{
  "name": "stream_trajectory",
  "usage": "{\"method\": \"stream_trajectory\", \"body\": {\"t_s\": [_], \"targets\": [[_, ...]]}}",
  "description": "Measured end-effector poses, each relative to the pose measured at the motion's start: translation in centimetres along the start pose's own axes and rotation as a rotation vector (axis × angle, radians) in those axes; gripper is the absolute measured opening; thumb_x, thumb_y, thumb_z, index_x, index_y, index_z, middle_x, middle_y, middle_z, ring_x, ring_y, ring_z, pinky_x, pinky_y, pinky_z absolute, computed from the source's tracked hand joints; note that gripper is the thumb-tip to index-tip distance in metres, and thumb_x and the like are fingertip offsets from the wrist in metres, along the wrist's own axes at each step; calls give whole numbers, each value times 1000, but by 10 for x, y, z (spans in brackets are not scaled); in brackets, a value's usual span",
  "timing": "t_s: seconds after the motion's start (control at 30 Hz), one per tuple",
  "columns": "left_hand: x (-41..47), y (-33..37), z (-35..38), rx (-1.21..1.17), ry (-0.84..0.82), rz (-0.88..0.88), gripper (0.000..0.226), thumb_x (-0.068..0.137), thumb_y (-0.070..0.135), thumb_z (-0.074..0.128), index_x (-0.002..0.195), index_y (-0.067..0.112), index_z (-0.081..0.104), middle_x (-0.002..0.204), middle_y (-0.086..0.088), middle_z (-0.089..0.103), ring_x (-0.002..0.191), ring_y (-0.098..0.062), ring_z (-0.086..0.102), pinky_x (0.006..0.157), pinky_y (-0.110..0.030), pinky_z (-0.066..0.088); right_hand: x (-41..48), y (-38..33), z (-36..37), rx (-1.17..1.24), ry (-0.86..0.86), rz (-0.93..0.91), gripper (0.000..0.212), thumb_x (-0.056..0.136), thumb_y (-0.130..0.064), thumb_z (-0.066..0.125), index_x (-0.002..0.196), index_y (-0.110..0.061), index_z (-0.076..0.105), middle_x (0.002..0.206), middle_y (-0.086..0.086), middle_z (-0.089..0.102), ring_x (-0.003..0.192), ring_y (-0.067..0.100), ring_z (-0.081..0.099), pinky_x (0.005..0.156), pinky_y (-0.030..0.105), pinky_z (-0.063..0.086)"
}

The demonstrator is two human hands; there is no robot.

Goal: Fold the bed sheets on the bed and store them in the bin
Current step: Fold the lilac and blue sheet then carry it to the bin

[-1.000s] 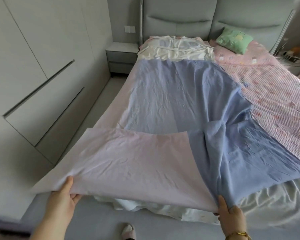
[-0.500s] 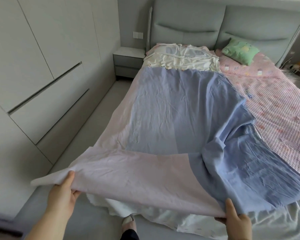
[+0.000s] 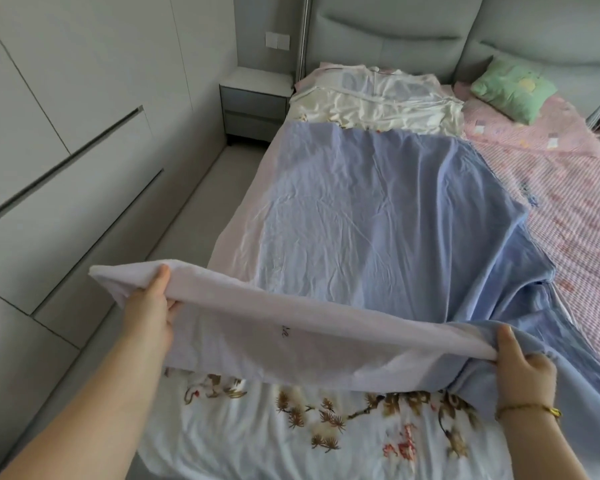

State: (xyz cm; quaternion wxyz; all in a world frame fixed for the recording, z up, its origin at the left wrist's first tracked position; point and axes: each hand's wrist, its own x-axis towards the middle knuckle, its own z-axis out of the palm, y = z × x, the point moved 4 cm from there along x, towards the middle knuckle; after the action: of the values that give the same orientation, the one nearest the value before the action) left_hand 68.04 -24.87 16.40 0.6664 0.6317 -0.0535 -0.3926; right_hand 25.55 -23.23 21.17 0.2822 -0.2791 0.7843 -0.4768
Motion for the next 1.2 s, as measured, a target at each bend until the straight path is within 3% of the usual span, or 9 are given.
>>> {"method": "stream_trajectory", "body": {"t_s": [0.1, 0.2, 0.37, 0.53, 0.63, 0.77, 0.87, 0.97, 1.2], "targets": [[23, 11, 39, 32, -25, 29, 48, 96, 25, 47, 136, 3, 36, 117, -9, 51, 98, -17, 51, 87, -25, 42, 23, -22, 25, -42, 0, -22, 44, 94, -23, 47, 112, 17, 52, 110, 33, 56, 90, 34, 50, 87, 42, 40], [51, 13, 68, 108, -23, 31, 45, 96, 23, 47, 135, 3, 39, 127, -14, 51, 108, -22, 54, 87, -26, 43, 55, -35, 55, -113, -23, -23, 45, 95, -23, 46, 114, 17, 51, 114, 35, 54, 90, 34, 49, 88, 45, 40], [119, -9, 101, 455, 37, 10, 48, 99, 33, 37, 133, -1, 42, 136, -16, 47, 123, -32, 47, 103, -38, 38, 128, -24, 129, -272, -261, -50, 43, 98, -24, 38, 132, 1, 43, 135, 20, 45, 119, 30, 43, 98, 32, 31], [126, -72, 122, 854, -224, 3, 50, 99, 21, 38, 146, 11, 24, 150, -13, 29, 135, -30, 31, 108, -37, 27, 155, 29, 151, -449, -479, -61, 42, 94, -2, 44, 135, 0, 39, 129, 2, 42, 125, 28, 40, 103, 23, 26], [97, -119, 130, 1021, -408, -51, 51, 97, 18, 43, 145, 11, 25, 151, -9, 26, 138, -26, 27, 109, -33, 22, 159, 56, 127, -557, -490, -47, 37, 92, 1, 45, 129, 0, 48, 125, 10, 51, 100, 19, 51, 76, 3, 35], [39, -155, 160, 1049, -568, -45, 45, 94, 12, 48, 138, 10, 40, 145, -7, 38, 135, -23, 34, 106, -30, 26, 182, 83, 67, -540, -368, 35, 30, 93, 0, 44, 120, 0, 56, 127, 20, 54, 119, 34, 48, 66, 6, 36], [-1, -167, 196, 1087, -667, 53, 39, 94, 10, 49, 132, 9, 48, 139, -8, 46, 131, -23, 40, 103, -29, 30, 204, 93, 18, -475, -285, 71, 21, 92, 0, 46, 102, -8, 62, 116, 20, 60, 108, 35, 54, 63, 9, 39], [-57, -194, 248, 1111, -781, 150, 36, 94, 13, 48, 131, 13, 50, 137, -5, 49, 129, -20, 42, 100, -28, 32, 243, 106, -44, -421, -162, 110, 21, 90, 5, 46, 101, 0, 64, 108, 18, 61, 97, 36, 55, 74, 26, 37], [-206, -318, 373, 1131, -862, 152, 34, 93, 13, 51, 126, 16, 55, 132, -5, 53, 124, -19, 47, 97, -23, 33, 381, 181, -169, -472, -133, 187, 30, 90, 2, 50, 118, 8, 55, 116, 27, 59, 108, 38, 53, 90, 31, 36]]}}
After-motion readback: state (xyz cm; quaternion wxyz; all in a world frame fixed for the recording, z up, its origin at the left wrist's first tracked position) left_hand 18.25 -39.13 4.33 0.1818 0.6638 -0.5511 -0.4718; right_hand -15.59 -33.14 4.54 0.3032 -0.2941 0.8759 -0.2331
